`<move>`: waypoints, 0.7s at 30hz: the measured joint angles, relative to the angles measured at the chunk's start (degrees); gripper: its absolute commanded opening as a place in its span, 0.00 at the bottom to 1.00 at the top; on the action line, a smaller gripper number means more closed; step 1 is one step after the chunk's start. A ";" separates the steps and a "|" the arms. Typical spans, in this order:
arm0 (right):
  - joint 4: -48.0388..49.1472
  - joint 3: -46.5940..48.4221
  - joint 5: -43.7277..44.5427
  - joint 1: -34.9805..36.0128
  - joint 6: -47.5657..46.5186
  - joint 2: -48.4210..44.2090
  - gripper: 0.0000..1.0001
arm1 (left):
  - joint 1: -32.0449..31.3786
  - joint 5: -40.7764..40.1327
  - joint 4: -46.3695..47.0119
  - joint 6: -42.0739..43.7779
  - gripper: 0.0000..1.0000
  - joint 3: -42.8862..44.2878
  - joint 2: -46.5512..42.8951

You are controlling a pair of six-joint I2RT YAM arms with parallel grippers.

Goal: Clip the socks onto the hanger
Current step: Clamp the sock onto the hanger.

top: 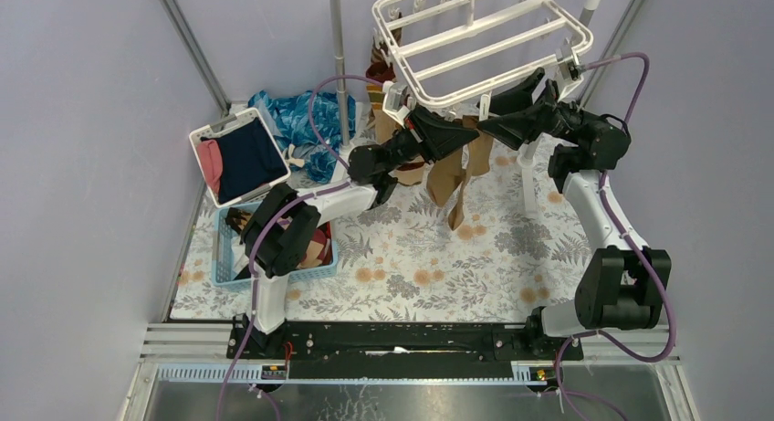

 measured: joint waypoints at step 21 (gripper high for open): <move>-30.95 -3.08 -2.25 0.13 -28.63 -9.46 0.91 | 0.02 -2.03 -0.04 1.60 0.52 -9.25 -3.50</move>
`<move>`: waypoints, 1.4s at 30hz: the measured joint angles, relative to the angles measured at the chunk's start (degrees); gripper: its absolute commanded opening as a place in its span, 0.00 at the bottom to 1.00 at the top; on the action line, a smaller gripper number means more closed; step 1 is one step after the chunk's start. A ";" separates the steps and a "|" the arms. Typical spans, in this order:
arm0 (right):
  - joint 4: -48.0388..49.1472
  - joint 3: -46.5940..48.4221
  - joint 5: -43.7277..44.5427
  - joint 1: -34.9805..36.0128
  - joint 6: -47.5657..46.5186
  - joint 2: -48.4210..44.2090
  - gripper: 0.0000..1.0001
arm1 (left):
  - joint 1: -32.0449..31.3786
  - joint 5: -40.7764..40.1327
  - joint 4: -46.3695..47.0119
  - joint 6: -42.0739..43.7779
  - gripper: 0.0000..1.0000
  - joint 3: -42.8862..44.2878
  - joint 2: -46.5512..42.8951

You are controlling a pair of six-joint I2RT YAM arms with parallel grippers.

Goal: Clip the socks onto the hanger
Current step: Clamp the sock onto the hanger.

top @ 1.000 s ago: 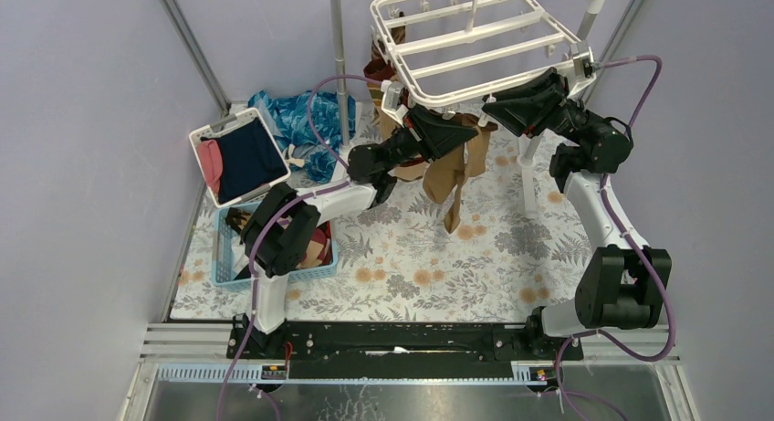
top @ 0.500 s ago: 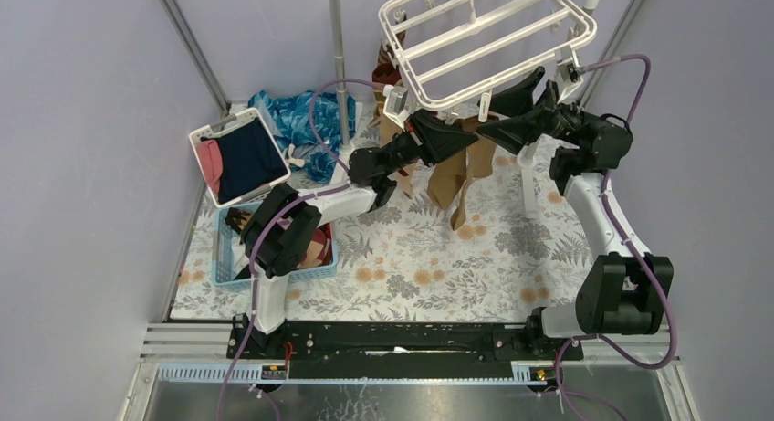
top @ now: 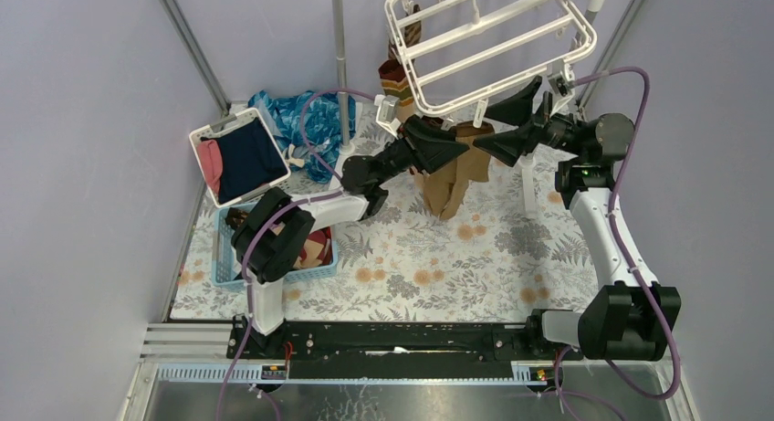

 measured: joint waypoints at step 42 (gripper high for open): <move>-22.12 1.16 -1.60 -1.38 -25.03 -0.50 0.30 | 0.42 -5.05 -11.37 13.62 0.58 -4.44 -11.47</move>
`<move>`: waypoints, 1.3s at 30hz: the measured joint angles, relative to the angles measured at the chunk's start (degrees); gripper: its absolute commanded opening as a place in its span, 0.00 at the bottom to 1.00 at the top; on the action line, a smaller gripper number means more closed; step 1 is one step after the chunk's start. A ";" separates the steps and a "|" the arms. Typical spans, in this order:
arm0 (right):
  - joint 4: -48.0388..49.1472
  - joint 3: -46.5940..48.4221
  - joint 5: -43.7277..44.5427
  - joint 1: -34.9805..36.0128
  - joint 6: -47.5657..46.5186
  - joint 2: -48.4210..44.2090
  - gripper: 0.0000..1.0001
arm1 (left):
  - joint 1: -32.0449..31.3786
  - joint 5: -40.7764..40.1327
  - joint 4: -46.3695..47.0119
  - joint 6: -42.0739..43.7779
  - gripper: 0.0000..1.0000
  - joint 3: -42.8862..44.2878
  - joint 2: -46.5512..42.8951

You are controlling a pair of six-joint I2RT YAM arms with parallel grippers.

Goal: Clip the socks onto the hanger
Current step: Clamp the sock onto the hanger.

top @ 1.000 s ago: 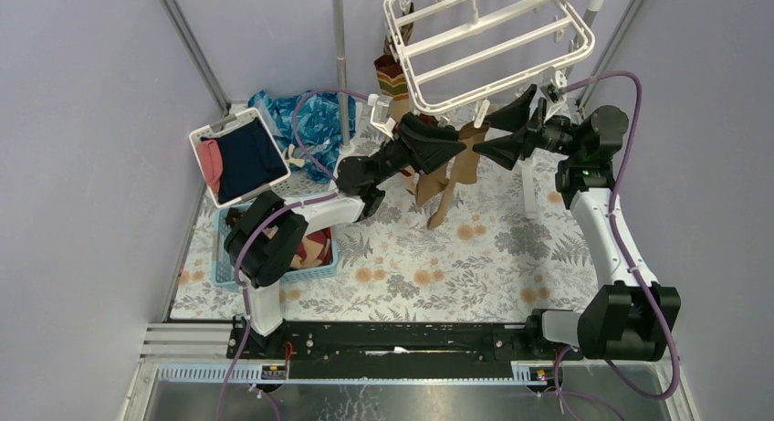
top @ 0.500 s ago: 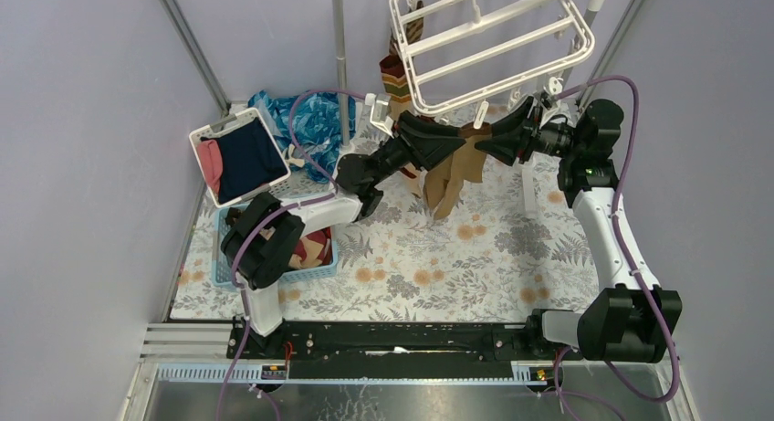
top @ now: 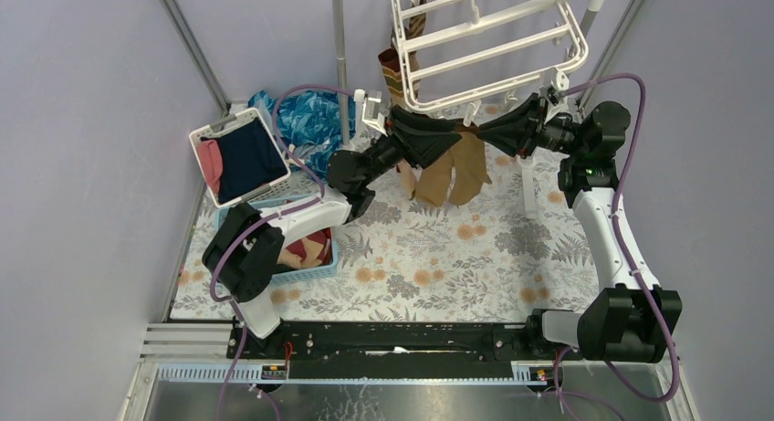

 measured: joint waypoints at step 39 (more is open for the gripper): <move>-13.55 -1.55 5.07 6.23 -20.20 1.25 0.70 | 3.43 1.57 -15.91 11.08 0.60 -22.62 -24.15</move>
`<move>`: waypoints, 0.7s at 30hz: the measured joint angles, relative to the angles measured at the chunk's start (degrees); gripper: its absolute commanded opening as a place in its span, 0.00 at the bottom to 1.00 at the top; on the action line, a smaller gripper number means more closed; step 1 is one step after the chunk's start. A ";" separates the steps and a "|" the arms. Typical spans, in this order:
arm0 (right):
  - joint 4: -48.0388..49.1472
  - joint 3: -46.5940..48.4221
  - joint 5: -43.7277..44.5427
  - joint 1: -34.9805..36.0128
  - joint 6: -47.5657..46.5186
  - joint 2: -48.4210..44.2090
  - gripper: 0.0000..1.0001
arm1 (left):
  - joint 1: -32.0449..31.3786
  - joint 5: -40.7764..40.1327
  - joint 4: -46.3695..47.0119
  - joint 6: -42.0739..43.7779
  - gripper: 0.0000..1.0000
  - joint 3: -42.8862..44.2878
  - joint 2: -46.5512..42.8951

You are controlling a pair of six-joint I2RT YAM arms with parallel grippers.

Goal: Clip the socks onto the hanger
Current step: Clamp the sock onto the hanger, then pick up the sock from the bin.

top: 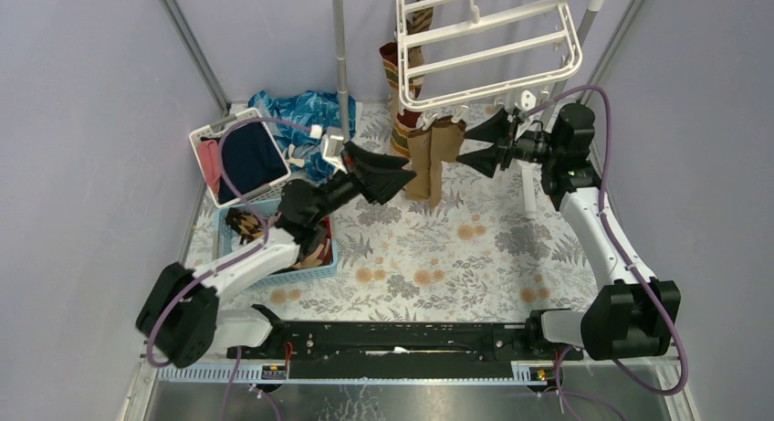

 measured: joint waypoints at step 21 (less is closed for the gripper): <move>-58.31 -6.25 7.02 -4.24 -43.65 -15.32 0.96 | 5.31 -16.70 -42.32 9.22 0.99 -21.07 -43.58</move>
